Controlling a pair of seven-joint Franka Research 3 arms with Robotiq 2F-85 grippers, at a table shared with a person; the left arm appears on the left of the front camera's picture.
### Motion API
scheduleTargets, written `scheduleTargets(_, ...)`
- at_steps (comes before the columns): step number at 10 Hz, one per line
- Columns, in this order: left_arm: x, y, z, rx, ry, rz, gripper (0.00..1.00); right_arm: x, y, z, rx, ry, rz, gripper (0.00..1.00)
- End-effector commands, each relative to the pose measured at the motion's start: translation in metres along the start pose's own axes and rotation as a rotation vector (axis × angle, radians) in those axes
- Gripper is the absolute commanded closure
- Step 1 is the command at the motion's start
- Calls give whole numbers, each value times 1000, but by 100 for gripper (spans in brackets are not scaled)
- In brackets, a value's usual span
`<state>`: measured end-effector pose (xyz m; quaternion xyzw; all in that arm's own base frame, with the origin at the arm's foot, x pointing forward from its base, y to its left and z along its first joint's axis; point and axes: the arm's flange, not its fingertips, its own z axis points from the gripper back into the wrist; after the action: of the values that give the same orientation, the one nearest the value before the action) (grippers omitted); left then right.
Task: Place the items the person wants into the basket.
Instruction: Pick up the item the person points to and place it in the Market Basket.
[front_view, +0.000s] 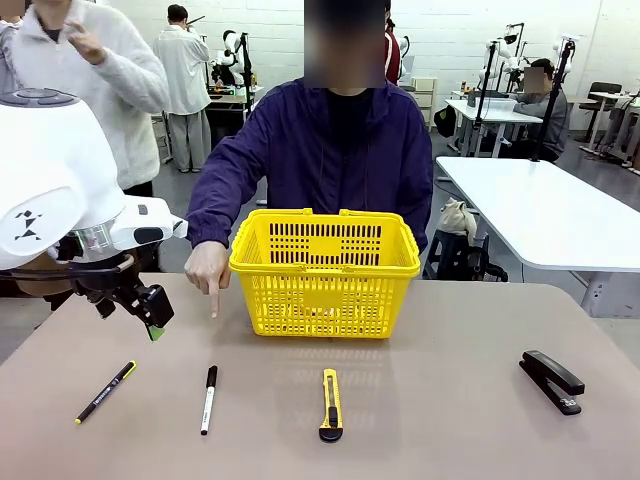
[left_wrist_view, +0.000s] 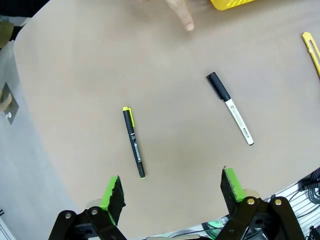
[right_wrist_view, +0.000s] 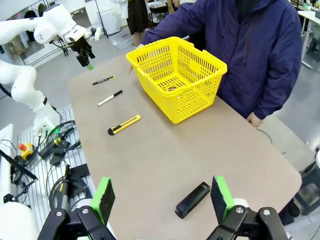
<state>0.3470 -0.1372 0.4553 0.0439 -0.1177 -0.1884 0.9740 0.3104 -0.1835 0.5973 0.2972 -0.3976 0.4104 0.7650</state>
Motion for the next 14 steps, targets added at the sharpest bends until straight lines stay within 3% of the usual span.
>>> scheduleTargets(1, -4, -1, -2, 21, 7, 3, 0, -1, -2, -1, 6, -32, 17, 0)
scheduleTargets(14, 0, 0, 0, 0, 0, 0, 0, -1, -2, -1, 6, -32, 17, 0)
